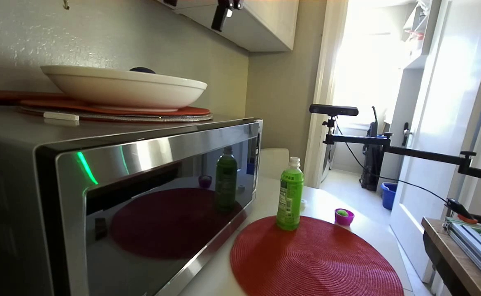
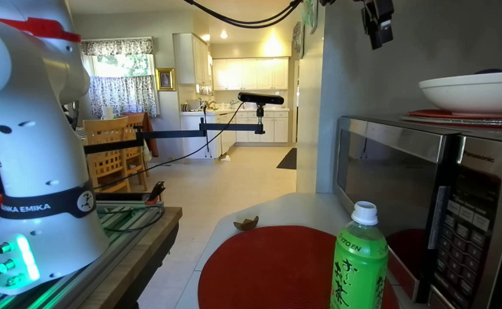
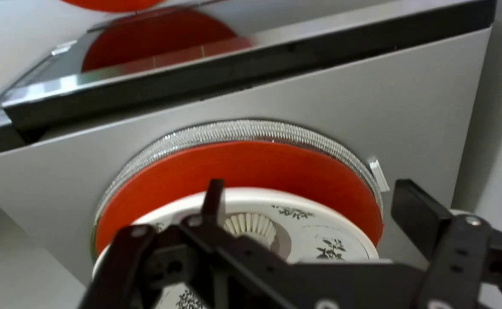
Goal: Put the brush in the white bowl
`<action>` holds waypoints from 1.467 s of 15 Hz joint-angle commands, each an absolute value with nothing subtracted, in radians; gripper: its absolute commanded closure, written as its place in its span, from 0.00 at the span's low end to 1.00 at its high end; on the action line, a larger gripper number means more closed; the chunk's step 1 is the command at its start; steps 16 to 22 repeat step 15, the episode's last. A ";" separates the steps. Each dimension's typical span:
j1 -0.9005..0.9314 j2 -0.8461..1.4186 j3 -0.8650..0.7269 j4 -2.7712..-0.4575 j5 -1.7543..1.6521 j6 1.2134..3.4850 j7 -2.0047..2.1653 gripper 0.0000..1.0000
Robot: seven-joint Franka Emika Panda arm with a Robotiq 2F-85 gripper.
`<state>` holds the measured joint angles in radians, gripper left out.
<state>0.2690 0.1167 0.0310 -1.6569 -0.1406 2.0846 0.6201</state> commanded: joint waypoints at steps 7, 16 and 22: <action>0.175 0.002 0.091 -1.797 0.043 1.973 0.518 0.00; 0.174 0.005 0.096 -1.793 0.043 1.974 0.519 0.00; 0.174 0.005 0.096 -1.793 0.043 1.974 0.519 0.00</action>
